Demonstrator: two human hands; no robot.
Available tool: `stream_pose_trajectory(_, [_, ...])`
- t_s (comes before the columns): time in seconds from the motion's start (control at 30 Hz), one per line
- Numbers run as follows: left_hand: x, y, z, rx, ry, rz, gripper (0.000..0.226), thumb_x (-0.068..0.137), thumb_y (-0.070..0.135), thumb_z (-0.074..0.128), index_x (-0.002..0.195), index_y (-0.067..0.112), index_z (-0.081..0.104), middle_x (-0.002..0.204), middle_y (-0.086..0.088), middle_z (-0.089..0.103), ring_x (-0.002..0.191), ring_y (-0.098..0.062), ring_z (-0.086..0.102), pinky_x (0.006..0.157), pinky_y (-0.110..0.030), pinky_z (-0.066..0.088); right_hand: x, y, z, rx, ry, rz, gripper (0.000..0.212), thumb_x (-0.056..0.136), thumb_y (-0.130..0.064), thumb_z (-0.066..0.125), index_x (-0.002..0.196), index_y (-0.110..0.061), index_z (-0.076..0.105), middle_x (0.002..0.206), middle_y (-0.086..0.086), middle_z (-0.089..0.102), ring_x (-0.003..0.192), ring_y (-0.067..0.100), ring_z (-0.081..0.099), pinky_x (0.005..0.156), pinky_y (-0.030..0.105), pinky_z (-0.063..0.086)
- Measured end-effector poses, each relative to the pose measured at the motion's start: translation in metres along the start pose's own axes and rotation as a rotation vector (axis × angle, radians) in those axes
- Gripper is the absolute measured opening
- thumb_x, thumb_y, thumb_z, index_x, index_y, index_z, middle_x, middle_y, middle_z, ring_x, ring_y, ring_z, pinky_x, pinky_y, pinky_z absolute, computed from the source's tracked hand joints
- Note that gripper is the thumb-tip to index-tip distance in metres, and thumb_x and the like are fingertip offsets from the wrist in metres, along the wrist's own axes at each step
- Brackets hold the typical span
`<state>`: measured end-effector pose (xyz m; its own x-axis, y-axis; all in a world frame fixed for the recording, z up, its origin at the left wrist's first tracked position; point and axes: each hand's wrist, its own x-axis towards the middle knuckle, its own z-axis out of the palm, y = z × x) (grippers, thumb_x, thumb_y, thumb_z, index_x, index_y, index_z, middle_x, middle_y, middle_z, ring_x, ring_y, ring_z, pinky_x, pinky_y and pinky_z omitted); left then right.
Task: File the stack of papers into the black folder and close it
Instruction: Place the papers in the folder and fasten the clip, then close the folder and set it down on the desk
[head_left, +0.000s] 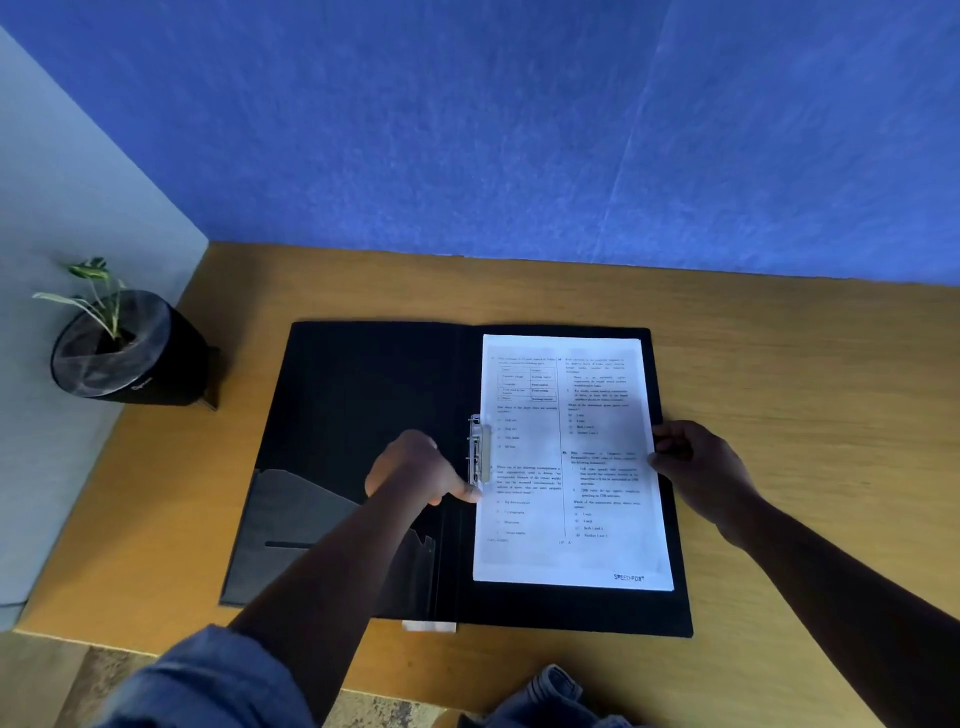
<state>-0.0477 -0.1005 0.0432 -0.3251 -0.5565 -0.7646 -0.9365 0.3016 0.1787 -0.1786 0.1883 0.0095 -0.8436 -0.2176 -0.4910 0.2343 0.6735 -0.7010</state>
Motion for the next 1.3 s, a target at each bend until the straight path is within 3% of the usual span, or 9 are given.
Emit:
stream_pose_trajectory(0.1, [-0.002,0.004,0.002,0.041,0.04,-0.005,0.059,0.037,0.041,0.098,0.079,0.019,0.062,0.048,0.004,0.068,0.06,-0.014,0.069,0.06,-0.027,0.049,-0.001,-0.002,0.0,-0.004,-0.001,-0.003,0.03,0.083,-0.018,0.07,0.11,-0.028,0.062,0.094,-0.01,0.068,0.083,0.007,0.062,0.057,0.024,0.043])
stream_pose_trajectory(0.3, [0.001,0.0,0.005,0.029,0.045,0.014,0.054,0.039,0.039,0.098,0.074,0.017,0.063,0.055,0.002,0.07,0.062,-0.016,0.07,0.065,-0.03,0.054,-0.002,-0.004,0.0,-0.013,0.0,-0.005,0.029,0.083,-0.018,0.07,0.107,-0.031,0.06,0.093,-0.011,0.068,0.083,0.006,0.062,0.057,0.023,0.043])
stream_pose_trajectory(0.53, [-0.007,-0.019,0.016,-0.004,0.187,0.121,0.051,0.046,0.049,0.092,0.069,0.02,0.058,0.063,0.005,0.067,0.058,-0.013,0.063,0.049,-0.024,0.04,-0.005,-0.004,0.002,-0.022,0.005,-0.007,0.03,0.084,-0.018,0.07,0.107,-0.034,0.059,0.094,-0.013,0.068,0.083,0.007,0.064,0.056,0.025,0.047])
stream_pose_trajectory(0.77, [-0.025,-0.072,0.016,-0.145,0.4,0.326,0.041,0.068,0.058,0.075,0.062,0.025,0.052,0.056,0.009,0.057,0.052,-0.006,0.055,0.046,-0.022,0.033,-0.027,-0.006,0.006,-0.037,0.074,0.008,0.027,0.087,-0.016,0.068,0.112,-0.025,0.06,0.095,-0.003,0.067,0.084,0.019,0.064,0.067,0.04,0.055])
stream_pose_trajectory(0.87, [-0.027,-0.111,-0.006,-0.246,0.545,0.344,0.032,0.078,0.056,0.069,0.067,0.03,0.054,0.062,0.012,0.061,0.058,-0.003,0.057,0.047,-0.023,0.038,-0.059,0.0,0.018,-0.116,0.054,-0.046,0.032,0.085,-0.011,0.07,0.105,-0.03,0.056,0.083,0.006,0.064,0.071,0.029,0.063,0.059,0.041,0.053])
stream_pose_trajectory(1.0, [-0.008,-0.164,-0.041,-0.403,0.685,0.385,0.01,0.082,0.027,0.075,0.085,0.023,0.067,0.092,0.003,0.064,0.079,-0.016,0.06,0.068,-0.028,0.045,-0.097,0.009,0.039,-0.161,0.036,-0.074,0.031,0.078,-0.001,0.077,0.102,-0.017,0.067,0.069,0.01,0.06,0.063,0.03,0.056,0.057,0.029,0.04])
stream_pose_trajectory(1.07, [0.005,-0.184,-0.056,-0.441,0.716,0.326,0.025,0.081,0.021,0.076,0.105,0.018,0.068,0.109,-0.004,0.062,0.087,-0.018,0.058,0.076,-0.03,0.045,-0.11,0.008,0.05,-0.187,0.019,-0.076,0.031,0.074,0.004,0.079,0.098,-0.014,0.07,0.068,0.013,0.063,0.067,0.032,0.059,0.061,0.026,0.043])
stream_pose_trajectory(1.17, [0.021,-0.203,-0.071,-0.594,0.625,0.221,0.04,0.082,0.017,0.075,0.12,0.014,0.063,0.12,-0.007,0.067,0.099,-0.025,0.064,0.082,-0.034,0.05,-0.119,0.0,0.064,-0.224,-0.009,-0.061,0.031,0.072,0.0,0.081,0.092,-0.021,0.071,0.068,0.008,0.065,0.068,0.028,0.062,0.061,0.021,0.042])
stream_pose_trajectory(1.3, [0.03,-0.214,-0.085,-0.705,0.485,0.147,0.029,0.081,0.009,0.074,0.109,0.008,0.071,0.104,-0.012,0.075,0.099,-0.031,0.067,0.087,-0.046,0.055,-0.119,-0.013,0.077,-0.219,0.014,-0.054,0.031,0.074,-0.008,0.08,0.087,-0.034,0.069,0.073,0.001,0.069,0.069,0.014,0.063,0.061,0.027,0.044])
